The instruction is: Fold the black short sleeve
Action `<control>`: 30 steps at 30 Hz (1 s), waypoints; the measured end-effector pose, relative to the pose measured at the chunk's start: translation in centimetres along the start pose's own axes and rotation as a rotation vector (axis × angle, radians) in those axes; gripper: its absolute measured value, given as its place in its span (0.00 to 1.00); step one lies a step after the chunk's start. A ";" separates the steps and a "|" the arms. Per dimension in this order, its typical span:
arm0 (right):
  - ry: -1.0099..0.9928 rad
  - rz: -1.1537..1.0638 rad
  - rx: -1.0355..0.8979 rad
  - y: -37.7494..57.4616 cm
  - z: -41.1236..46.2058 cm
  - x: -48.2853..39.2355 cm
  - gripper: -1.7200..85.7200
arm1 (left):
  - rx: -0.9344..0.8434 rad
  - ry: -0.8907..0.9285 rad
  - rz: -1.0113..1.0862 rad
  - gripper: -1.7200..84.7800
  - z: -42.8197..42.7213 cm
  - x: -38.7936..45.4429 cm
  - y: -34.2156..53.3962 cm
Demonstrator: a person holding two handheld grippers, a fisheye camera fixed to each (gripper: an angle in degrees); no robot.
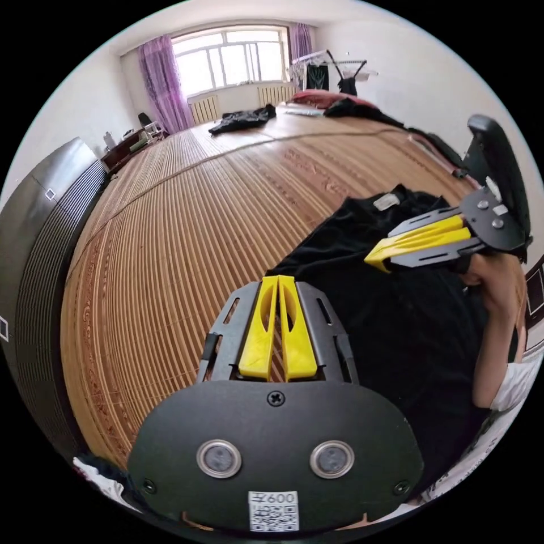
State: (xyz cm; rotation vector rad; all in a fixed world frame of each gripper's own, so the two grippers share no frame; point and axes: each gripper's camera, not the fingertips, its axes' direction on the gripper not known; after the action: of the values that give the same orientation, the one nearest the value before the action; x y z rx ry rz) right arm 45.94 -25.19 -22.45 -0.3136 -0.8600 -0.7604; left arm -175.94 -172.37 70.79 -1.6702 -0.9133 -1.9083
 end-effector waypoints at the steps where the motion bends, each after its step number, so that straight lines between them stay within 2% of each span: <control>1: 0.039 -0.009 -0.017 -0.6 0.5 -0.5 0.01 | -0.027 -0.050 0.043 0.03 2.0 1.0 0.1; 4: 0.073 0.004 0.002 -1.7 -0.3 -1.7 0.01 | -0.004 -0.173 0.130 0.03 4.2 3.9 0.7; 8: 0.302 0.013 0.036 -2.4 -2.6 -3.8 0.01 | -0.030 -0.241 0.160 0.03 7.0 5.6 0.8; 9: 0.304 0.013 0.059 -2.3 -3.1 -4.0 0.01 | -0.030 -0.239 0.155 0.03 7.3 5.6 0.9; 12: 0.079 0.072 0.125 -2.7 -5.8 -3.1 0.01 | 0.012 -0.233 0.099 0.03 7.6 4.7 1.0; 13: 0.007 0.076 0.121 -2.9 -6.1 -2.8 0.01 | 0.070 -0.281 0.074 0.03 6.9 4.5 1.4; 16: 0.109 0.082 0.072 -3.6 -5.9 -3.2 0.01 | 0.180 -0.374 0.061 0.03 4.7 4.6 2.6; 18: 0.147 0.076 0.053 -4.0 -5.9 -3.6 0.01 | 0.178 -0.310 0.102 0.03 4.4 4.5 2.7; 20: 0.088 0.079 0.076 -4.5 -6.8 -4.0 0.01 | 0.165 -0.210 0.119 0.03 5.5 4.2 2.4; 22: 0.040 0.086 0.098 -4.9 -7.4 -4.2 0.01 | 0.134 -0.191 0.119 0.03 7.8 4.0 1.9; 25: 0.085 0.124 0.109 -5.3 -7.7 -4.1 0.01 | 0.004 -0.242 0.099 0.03 13.1 3.7 1.0; 27: 0.132 0.153 0.126 -5.2 -7.8 -3.6 0.01 | 0.056 -0.251 0.077 0.02 13.8 3.7 1.2; 30: 0.008 0.252 0.194 -4.5 -8.7 -1.4 0.01 | 0.013 -0.241 0.020 0.02 14.3 2.8 0.2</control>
State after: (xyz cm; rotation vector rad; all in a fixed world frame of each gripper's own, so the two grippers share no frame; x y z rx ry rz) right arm 47.06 -32.34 -29.26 -0.2401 -0.8607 -0.4402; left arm -166.43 -161.95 74.31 -1.9236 -0.9919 -1.7094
